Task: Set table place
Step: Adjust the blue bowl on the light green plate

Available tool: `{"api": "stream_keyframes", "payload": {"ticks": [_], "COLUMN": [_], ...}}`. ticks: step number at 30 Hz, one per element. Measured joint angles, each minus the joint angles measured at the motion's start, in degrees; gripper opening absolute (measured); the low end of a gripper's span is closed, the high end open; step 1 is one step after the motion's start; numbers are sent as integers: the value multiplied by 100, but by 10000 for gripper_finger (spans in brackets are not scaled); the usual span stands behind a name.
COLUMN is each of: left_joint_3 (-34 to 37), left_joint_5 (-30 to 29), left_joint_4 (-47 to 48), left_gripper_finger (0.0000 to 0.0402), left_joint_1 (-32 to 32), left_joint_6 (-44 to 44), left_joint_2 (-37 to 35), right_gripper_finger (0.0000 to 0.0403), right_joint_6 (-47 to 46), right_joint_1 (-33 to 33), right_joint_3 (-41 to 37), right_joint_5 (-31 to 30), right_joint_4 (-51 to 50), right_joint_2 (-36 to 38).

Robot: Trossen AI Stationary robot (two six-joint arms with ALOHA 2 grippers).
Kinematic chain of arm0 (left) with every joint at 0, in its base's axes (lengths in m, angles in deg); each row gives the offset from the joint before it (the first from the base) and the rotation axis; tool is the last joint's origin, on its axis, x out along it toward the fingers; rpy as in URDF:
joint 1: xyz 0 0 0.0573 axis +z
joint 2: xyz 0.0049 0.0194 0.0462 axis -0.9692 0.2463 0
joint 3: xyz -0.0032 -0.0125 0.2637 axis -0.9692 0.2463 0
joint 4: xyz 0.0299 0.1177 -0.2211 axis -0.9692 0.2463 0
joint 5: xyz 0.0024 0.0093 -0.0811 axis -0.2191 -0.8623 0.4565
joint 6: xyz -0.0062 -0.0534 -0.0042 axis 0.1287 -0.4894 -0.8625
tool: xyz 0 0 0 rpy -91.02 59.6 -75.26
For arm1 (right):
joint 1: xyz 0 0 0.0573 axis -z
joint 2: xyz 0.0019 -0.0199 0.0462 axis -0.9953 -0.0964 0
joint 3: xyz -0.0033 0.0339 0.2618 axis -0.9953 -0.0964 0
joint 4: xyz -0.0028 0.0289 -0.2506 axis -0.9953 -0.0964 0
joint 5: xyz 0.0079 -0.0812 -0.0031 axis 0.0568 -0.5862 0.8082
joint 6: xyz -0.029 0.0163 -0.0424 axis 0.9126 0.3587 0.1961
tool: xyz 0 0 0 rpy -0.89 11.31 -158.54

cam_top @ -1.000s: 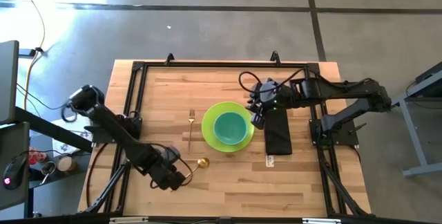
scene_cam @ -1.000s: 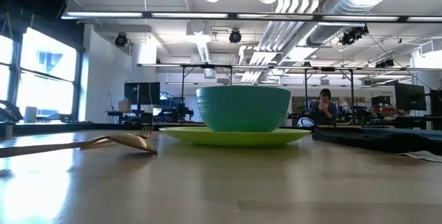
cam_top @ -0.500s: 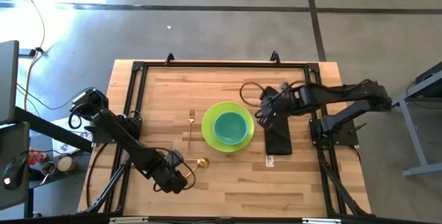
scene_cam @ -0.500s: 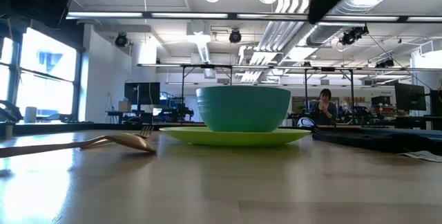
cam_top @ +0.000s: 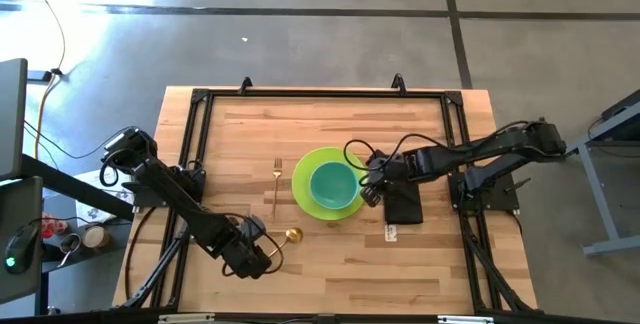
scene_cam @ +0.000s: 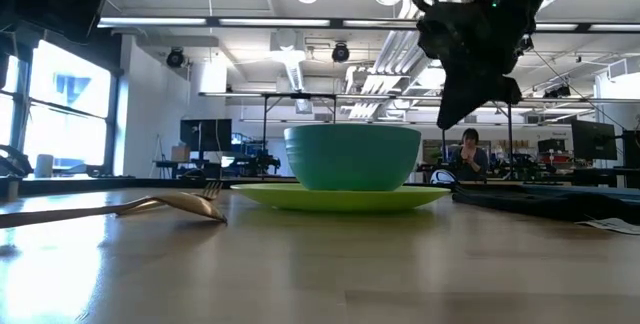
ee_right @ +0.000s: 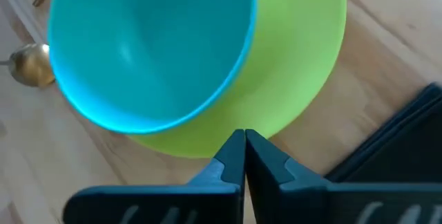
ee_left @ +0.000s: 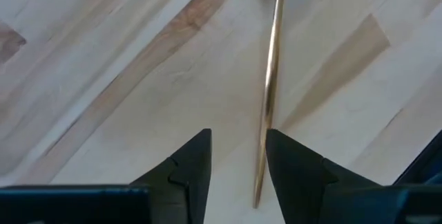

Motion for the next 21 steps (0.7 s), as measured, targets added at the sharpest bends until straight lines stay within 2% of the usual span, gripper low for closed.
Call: {"api": "stream_keyframes", "payload": {"ticks": [6, 15, 21], "left_joint_3": [0, 0, 0], "left_joint_5": [11, 10, 13], "left_joint_4": [170, 216, 213], "left_gripper_finger": [127, 126, 127], "left_joint_1": [4, 4, 4], "left_joint_6": [15, 0, -7], "left_joint_2": [0, 0, 0], "right_gripper_finger": [0, 0, 0], "right_joint_6": [-230, -332, -336], "right_joint_1": [-63, -177, -210], "right_joint_3": [-215, -220, -220], "right_joint_5": [72, 432, 483], "right_joint_4": [588, 1017, 1314], "right_joint_2": [-6, -621, -753]}}
